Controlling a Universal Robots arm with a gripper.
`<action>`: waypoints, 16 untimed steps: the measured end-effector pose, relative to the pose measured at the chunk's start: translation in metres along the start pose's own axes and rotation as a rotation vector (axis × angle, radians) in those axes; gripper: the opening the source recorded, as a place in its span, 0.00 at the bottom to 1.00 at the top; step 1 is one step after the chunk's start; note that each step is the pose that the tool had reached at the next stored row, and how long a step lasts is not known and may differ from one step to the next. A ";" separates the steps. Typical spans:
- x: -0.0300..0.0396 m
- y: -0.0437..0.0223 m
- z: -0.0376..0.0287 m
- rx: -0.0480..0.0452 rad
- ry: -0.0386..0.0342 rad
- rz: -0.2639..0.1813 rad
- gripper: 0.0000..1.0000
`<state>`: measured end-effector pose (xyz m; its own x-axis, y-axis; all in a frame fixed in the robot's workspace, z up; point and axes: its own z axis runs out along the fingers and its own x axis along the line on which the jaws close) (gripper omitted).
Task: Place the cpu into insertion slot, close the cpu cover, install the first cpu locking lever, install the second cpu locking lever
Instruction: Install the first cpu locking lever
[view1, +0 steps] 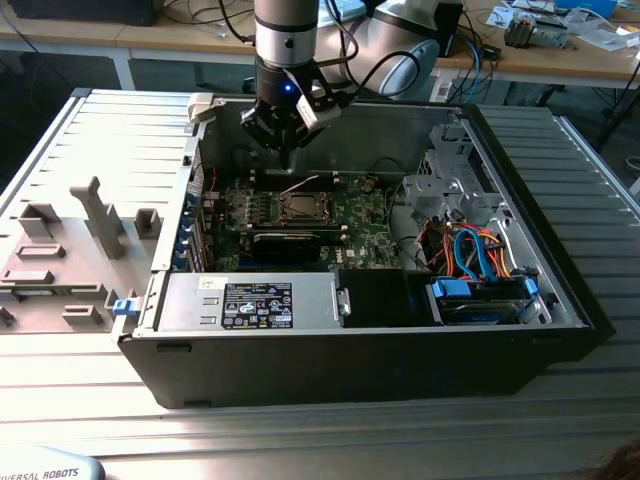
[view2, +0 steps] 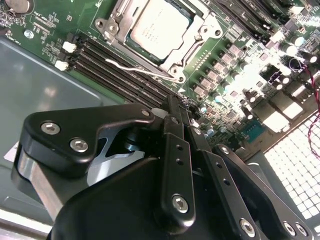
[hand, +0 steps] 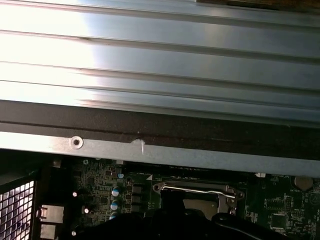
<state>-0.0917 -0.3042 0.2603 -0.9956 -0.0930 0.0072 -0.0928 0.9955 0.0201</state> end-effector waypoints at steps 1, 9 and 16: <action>-0.0008 -0.0001 0.0000 0.0002 0.0000 0.000 0.11; -0.0059 -0.0005 -0.0001 0.0020 0.0002 0.000 0.11; -0.0104 -0.0010 -0.0001 0.0033 0.0003 0.000 0.11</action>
<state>-0.0812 -0.3042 0.2603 -0.9956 -0.0929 0.0075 -0.0928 0.9955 0.0167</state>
